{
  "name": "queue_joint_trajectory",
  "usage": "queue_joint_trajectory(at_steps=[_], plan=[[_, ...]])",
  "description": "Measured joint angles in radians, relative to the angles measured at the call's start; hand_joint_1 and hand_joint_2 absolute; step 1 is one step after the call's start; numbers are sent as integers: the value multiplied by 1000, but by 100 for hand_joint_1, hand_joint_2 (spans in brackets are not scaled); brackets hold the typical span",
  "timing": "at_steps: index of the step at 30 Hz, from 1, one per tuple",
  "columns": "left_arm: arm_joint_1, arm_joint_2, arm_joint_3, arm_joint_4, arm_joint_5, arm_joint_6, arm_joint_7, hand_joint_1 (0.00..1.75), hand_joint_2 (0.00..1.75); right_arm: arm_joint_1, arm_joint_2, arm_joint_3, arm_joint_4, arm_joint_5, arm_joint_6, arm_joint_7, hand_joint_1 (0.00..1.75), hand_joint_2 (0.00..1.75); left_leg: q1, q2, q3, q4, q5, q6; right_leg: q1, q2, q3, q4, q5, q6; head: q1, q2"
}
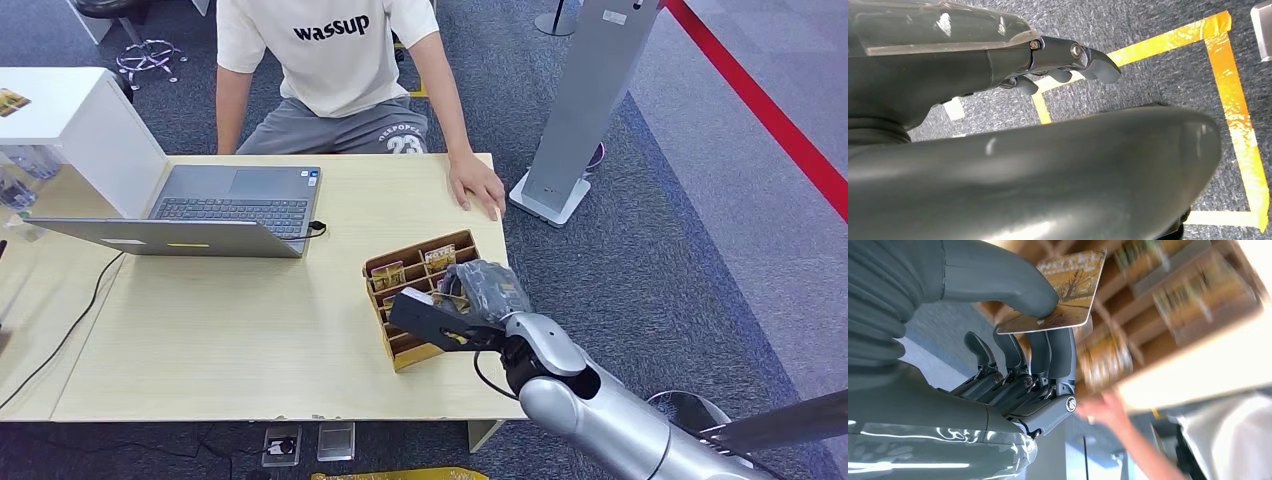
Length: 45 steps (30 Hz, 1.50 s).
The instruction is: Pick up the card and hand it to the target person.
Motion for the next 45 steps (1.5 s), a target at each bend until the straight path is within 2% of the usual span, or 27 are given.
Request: queue_joint_trajectory(at_steps=[5, 12, 18, 27, 36, 37, 40, 41, 45], plan=[[2, 0, 0, 0, 1, 0, -3, 0, 0, -82, -36, -14, -117, -13, -41, -34, 147, 175, 0, 0, 0, 0, 0, 0, 0, 0, 0, 0, 0, 0, 1, 0], [-6, -2, 0, 0, -7, -1, -1, 0, 0, -111, -13, 4, -124, 89, -160, -142, 147, 175, 0, 0, -1, 0, 0, 0, 0, 0, 0, 0, 0, 0, 0, 0], [-21, -7, -1, 0, -26, -6, 13, 0, 0, -132, 46, 29, -15, 197, -268, -215, 147, 175, 0, -1, -2, 0, 0, 0, 0, -1, 0, 1, 0, 0, 1, 0], [-42, -12, -15, 0, -39, -20, 28, 0, 0, -195, 132, 39, 240, 264, -419, -310, 147, 175, 0, -1, -2, 0, 0, 0, 0, -1, 0, 1, 0, 0, 1, 0], [-43, -15, -18, 0, -40, -21, 31, 0, 0, -226, 185, 38, 409, 269, -465, -333, 147, 175, 0, -1, -2, 0, 0, 0, 0, -1, -1, 1, 0, 0, 1, 0], [-43, -15, -18, 0, -40, -21, 30, 0, 0, -227, 189, 38, 421, 269, -467, -335, 110, 175, 0, -1, -2, 0, 0, 0, 0, -1, -1, 1, 0, 0, 1, 0], [-42, -15, -18, 0, -41, -28, 24, 0, 131, -229, 199, 38, 450, 266, -472, -340, 0, 175, 0, -1, -2, 0, 0, 0, 0, -1, -1, 1, 0, 0, 1, 0], [-41, -15, -18, 0, -42, -31, 21, 0, 175, -229, 201, 38, 457, 262, -473, -341, 0, 175, 0, -1, -2, 0, 0, 0, 0, -1, -1, 1, 0, 0, 1, 0], [-37, -15, -23, 0, -40, -32, 16, 0, 0, -227, 208, 35, 480, 181, -473, -370, 0, 175, 0, -1, -2, 0, 0, 0, 0, -1, -1, 1, 0, 0, 1, 0]])
